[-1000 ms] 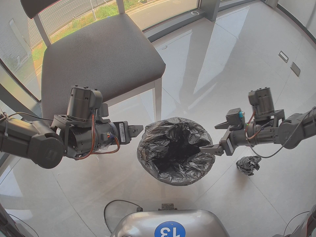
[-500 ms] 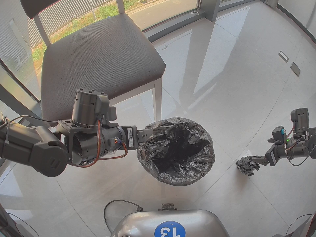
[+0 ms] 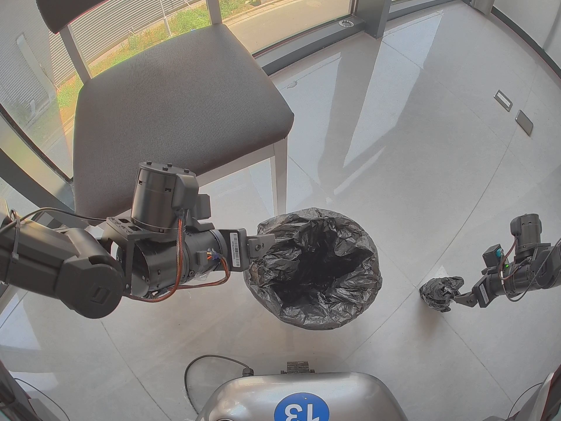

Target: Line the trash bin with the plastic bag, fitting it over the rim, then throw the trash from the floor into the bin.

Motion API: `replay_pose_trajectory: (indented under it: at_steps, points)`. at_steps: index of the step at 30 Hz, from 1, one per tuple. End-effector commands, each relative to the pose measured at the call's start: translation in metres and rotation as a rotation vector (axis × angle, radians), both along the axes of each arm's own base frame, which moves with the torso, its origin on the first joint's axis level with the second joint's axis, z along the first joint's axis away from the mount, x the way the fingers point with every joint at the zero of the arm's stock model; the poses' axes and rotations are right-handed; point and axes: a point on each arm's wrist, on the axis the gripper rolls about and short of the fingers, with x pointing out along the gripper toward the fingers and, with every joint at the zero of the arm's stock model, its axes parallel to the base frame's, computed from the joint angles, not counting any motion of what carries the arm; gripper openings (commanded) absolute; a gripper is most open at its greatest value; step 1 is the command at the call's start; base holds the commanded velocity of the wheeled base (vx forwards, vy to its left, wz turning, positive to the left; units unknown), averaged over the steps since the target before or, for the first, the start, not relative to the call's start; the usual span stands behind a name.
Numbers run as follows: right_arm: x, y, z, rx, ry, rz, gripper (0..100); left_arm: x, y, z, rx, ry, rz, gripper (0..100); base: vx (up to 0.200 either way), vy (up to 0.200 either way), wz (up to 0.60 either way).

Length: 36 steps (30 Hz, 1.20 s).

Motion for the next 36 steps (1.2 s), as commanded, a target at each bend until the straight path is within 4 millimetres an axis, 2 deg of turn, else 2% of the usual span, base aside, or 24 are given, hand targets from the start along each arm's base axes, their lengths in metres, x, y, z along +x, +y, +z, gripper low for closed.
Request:
replay_pose_trajectory:
  at_steps: [1, 9, 15, 18, 21, 26, 31, 32, 36]
  points:
    - [0.011, -0.004, -0.038, 0.016, 0.121, -0.009, 100, 0.002, -0.002, -0.004, 0.006, 0.009, 0.000, 100, 0.000, 0.000, 0.00]
    - [0.041, -0.011, -0.076, 0.025, 0.173, -0.018, 100, 0.007, -0.003, -0.006, 0.009, 0.009, 0.002, 100, 0.000, 0.000, 0.00]
    - [0.064, -0.017, -0.090, 0.021, 0.163, -0.023, 100, 0.010, -0.004, -0.004, 0.003, 0.002, 0.007, 100, 0.000, 0.000, 0.00]
    - [0.086, -0.021, -0.100, 0.005, 0.142, -0.029, 100, 0.012, -0.004, -0.002, 0.000, -0.005, 0.009, 100, 0.000, 0.000, 0.00]
    - [0.099, -0.025, -0.109, -0.007, 0.134, -0.039, 100, 0.014, -0.006, -0.002, -0.003, -0.007, 0.010, 100, 0.000, 0.000, 0.00]
    - [0.105, -0.026, -0.124, -0.003, 0.157, -0.039, 100, 0.016, -0.007, 0.002, -0.012, -0.021, 0.010, 100, 0.000, 0.000, 0.00]
    - [0.106, -0.026, -0.130, -0.002, 0.166, -0.039, 100, 0.018, -0.006, 0.004, -0.014, -0.025, 0.016, 100, 0.000, 0.000, 0.00]
    - [0.106, -0.026, -0.130, 0.000, 0.168, -0.038, 0, 0.018, -0.006, 0.004, -0.014, -0.025, 0.016, 100, 0.000, 0.000, 0.00]
    - [0.106, -0.026, -0.131, -0.001, 0.169, -0.039, 0, 0.018, -0.006, 0.004, -0.014, -0.025, 0.018, 100, 0.000, 0.000, 0.00]
